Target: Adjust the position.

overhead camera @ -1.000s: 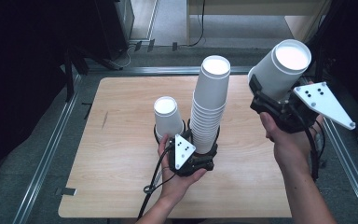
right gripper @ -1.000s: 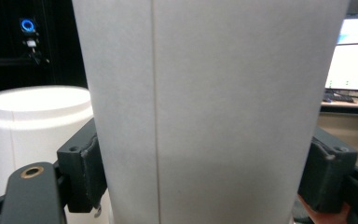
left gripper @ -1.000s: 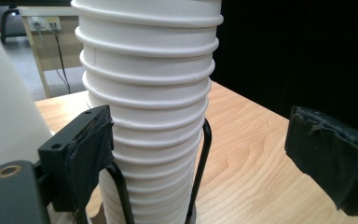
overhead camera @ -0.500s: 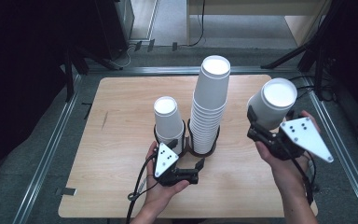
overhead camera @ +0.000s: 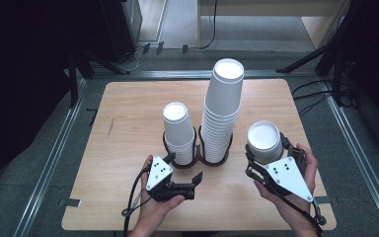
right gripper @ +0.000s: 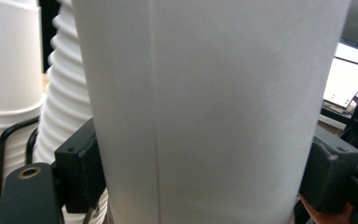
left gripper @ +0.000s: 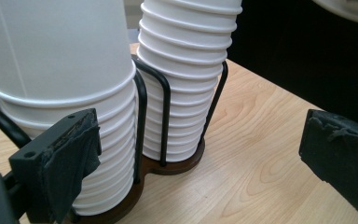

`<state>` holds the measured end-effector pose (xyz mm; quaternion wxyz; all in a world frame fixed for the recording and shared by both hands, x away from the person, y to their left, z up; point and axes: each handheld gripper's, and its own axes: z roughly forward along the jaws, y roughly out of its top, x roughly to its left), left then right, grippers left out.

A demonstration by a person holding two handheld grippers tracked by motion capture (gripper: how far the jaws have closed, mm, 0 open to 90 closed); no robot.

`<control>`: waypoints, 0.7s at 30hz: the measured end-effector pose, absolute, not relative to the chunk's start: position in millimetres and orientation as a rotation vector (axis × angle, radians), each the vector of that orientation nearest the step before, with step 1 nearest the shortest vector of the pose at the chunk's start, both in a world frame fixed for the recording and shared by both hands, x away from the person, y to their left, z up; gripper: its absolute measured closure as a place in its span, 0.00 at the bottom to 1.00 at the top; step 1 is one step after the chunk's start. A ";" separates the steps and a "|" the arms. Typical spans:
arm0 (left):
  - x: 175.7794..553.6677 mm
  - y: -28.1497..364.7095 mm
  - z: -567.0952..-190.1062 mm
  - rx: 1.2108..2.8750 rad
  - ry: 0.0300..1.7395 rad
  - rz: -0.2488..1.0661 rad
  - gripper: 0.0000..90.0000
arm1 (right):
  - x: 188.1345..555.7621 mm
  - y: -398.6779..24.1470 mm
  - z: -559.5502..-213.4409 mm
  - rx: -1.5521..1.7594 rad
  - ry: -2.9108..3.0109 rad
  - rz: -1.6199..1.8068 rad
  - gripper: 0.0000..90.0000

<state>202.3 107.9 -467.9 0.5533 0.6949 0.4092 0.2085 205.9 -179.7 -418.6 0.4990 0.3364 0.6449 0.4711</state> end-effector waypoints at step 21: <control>201.3 110.1 -454.7 1.641 0.901 0.305 0.00 | 200.5 -137.0 -491.8 0.497 1.680 0.848 0.18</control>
